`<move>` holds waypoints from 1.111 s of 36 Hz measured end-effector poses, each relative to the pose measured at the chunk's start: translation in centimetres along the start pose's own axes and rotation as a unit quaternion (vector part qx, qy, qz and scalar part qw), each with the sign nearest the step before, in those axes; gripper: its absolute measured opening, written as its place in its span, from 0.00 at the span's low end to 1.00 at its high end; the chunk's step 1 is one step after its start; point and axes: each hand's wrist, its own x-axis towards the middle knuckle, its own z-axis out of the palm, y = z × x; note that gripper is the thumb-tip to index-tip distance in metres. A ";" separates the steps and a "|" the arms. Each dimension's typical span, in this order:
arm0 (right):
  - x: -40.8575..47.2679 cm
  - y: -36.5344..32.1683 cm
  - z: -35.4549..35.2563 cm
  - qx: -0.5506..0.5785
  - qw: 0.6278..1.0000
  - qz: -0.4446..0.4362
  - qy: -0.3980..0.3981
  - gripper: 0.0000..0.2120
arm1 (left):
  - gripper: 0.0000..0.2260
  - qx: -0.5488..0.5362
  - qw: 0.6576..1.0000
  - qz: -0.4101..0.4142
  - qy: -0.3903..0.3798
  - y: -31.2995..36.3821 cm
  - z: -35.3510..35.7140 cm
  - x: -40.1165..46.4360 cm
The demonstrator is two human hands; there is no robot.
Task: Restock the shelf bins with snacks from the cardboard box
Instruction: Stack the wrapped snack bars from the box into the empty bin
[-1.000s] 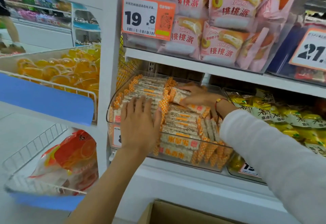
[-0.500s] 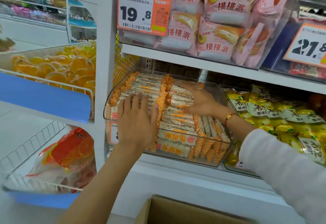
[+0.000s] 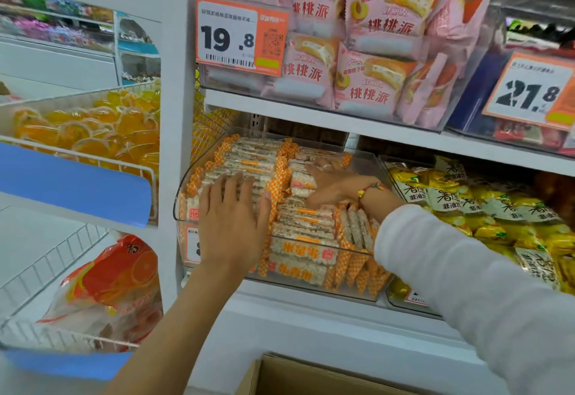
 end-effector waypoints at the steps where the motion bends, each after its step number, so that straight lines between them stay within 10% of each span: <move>1: 0.0 0.2 -0.1 0.021 1.000 -0.005 -0.005 0.46 | 0.28 -0.001 1.000 0.001 0.000 0.0 0.0 0.0; 6: -1.4 1.6 0.4 0.121 0.989 -0.052 0.074 0.47 | 0.29 0.001 1.000 0.007 -0.007 -0.2 0.0 0.0; 12: -3.3 1.9 2.7 0.222 0.939 -0.055 0.258 0.11 | 0.29 0.002 1.000 0.004 -0.003 -0.2 0.2 0.0; 17: -3.2 0.3 4.3 0.167 0.935 -0.039 0.312 0.14 | 0.28 -0.001 1.000 0.002 0.006 -0.2 0.3 0.1; 28: -3.9 0.2 4.1 0.095 0.994 -0.033 0.042 0.27 | 0.31 0.013 1.000 -0.002 -0.008 0.0 0.4 0.2; 40: -2.6 -0.9 5.0 0.104 0.993 -0.005 0.057 0.28 | 0.32 0.015 1.000 0.002 0.009 0.0 0.2 0.1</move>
